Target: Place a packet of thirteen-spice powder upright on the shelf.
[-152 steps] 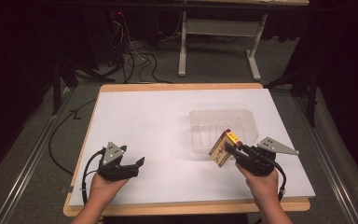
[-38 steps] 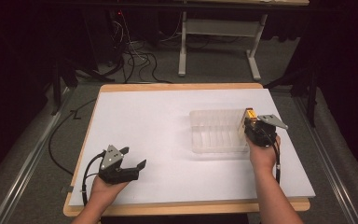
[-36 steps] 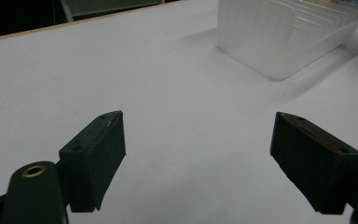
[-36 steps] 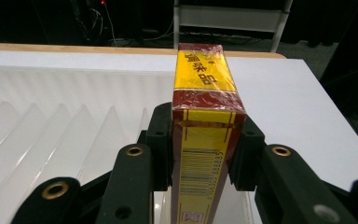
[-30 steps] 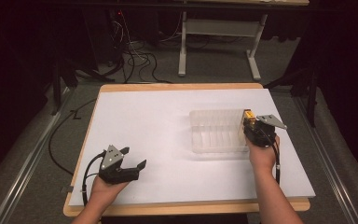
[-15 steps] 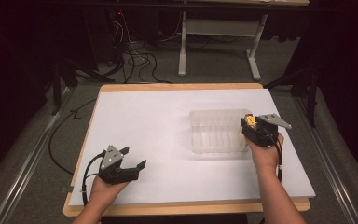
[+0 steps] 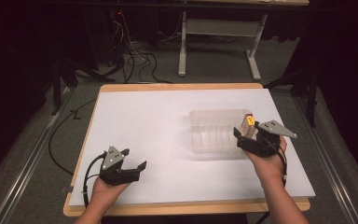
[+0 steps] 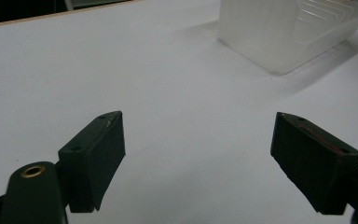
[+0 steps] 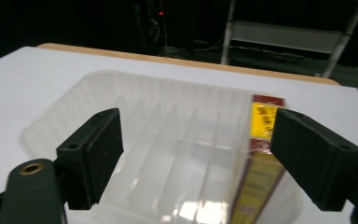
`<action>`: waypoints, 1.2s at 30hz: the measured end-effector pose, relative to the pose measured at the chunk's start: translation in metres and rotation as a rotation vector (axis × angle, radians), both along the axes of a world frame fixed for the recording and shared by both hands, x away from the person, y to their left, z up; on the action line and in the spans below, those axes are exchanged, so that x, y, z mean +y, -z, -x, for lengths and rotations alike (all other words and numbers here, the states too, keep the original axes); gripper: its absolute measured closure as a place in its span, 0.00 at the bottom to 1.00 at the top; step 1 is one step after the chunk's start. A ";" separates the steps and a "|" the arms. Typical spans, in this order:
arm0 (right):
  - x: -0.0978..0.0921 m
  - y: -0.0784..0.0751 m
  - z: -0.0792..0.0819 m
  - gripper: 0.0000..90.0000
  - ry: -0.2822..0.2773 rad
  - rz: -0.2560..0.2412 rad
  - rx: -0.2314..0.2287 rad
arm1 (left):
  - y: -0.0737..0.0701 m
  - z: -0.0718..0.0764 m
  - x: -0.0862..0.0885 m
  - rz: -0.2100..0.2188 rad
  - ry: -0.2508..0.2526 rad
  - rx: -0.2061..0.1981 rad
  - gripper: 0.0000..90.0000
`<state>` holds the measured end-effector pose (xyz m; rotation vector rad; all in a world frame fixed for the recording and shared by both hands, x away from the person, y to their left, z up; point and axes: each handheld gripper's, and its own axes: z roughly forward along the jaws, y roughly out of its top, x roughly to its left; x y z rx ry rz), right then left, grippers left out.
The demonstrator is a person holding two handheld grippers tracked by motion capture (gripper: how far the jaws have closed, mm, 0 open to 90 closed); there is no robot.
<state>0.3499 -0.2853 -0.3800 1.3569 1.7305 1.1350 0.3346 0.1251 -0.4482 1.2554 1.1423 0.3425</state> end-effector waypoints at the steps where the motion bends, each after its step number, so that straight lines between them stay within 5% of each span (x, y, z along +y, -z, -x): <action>1: 0.000 0.000 0.000 0.19 0.000 0.000 0.000 | 0.000 0.000 -0.001 -0.005 0.000 0.000 0.20; 10: 0.028 0.003 0.037 0.15 -0.157 0.006 -0.024 | 0.000 0.008 -0.011 -0.028 0.034 -0.001 0.19; 12: 0.034 0.020 0.047 0.17 -0.206 0.037 -0.035 | -0.002 0.015 -0.015 -0.045 0.064 -0.021 0.19; 14: 0.031 0.049 0.057 0.24 -0.166 0.026 -0.052 | -0.002 0.022 -0.018 -0.045 0.089 -0.024 0.19; 15: 0.031 0.049 0.057 0.24 -0.166 0.026 -0.052 | -0.002 0.023 -0.020 -0.047 0.096 -0.018 0.19; 16: 0.030 0.062 0.058 0.21 -0.149 -0.018 0.015 | -0.001 0.024 -0.022 -0.047 0.100 -0.013 0.19; 17: 0.027 0.066 0.051 0.12 -0.202 -0.079 0.108 | 0.001 0.024 -0.024 -0.052 0.105 -0.005 0.18; 18: 0.027 0.064 0.048 0.11 -0.222 -0.051 0.137 | 0.002 0.024 -0.025 -0.063 0.104 -0.001 0.18; 19: 0.026 0.060 0.052 0.17 -0.205 -0.008 0.050 | 0.004 0.025 -0.026 -0.075 0.100 0.002 0.17; 23: 0.021 0.053 0.055 0.17 -0.201 -0.034 -0.024 | 0.007 0.023 -0.028 -0.084 0.082 0.007 0.17; 29: 0.016 0.066 0.051 0.17 -0.226 -0.028 0.054 | 0.008 0.016 -0.029 -0.070 0.047 0.020 0.17; 36: 0.011 0.067 0.047 0.17 -0.185 -0.042 0.056 | 0.007 0.018 -0.031 -0.070 0.068 0.015 0.17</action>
